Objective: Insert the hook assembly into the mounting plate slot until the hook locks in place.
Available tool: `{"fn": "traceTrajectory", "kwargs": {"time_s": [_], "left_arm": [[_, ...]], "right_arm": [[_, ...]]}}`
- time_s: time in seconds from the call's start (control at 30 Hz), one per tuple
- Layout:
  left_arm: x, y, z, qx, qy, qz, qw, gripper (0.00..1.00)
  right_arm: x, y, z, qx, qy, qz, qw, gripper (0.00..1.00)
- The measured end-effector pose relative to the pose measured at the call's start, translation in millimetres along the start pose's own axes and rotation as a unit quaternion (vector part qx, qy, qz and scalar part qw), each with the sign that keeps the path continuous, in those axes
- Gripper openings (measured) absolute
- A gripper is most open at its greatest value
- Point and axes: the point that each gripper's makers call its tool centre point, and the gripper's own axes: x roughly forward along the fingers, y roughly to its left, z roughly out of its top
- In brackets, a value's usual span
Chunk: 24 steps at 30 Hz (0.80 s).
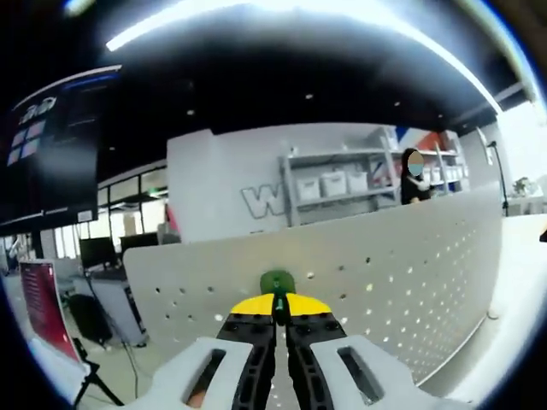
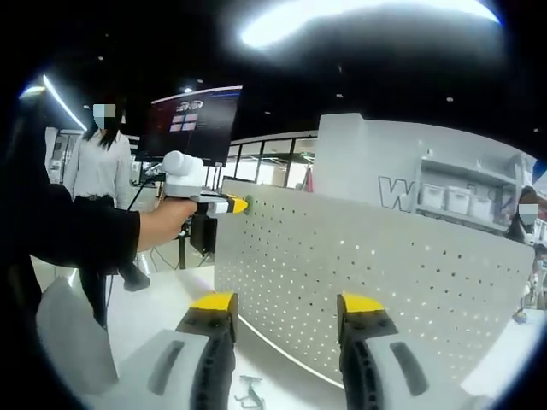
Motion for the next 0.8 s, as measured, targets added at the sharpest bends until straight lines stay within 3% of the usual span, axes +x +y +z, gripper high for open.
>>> {"fn": "traceTrajectory", "kwargs": {"time_s": [0.23, 0.3, 0.43, 0.8], "left_arm": [[0.2, 0.2, -1.9, 0.005, -0.003, -0.003, 1.0000, 0.02], [0.4, -1.3, -1.9, 0.032, -0.002, 0.000, 0.9995, 0.02], [1.3, -0.2, -1.9, 0.028, -0.005, -0.001, 0.9996, 0.02], [3.1, -1.8, -3.2, 0.049, -0.033, 0.004, 0.9982, 0.03]], "right_arm": [[1.2, 2.7, 0.7, -0.004, 0.004, 0.000, 1.0000, 0.45], [1.7, 3.0, 0.7, -0.004, 0.005, 0.000, 1.0000, 0.45], [2.2, 3.8, 0.4, -0.005, 0.006, -0.001, 1.0000, 0.45], [0.9, 3.4, 1.3, -0.004, 0.006, -0.003, 1.0000, 0.45]]}}
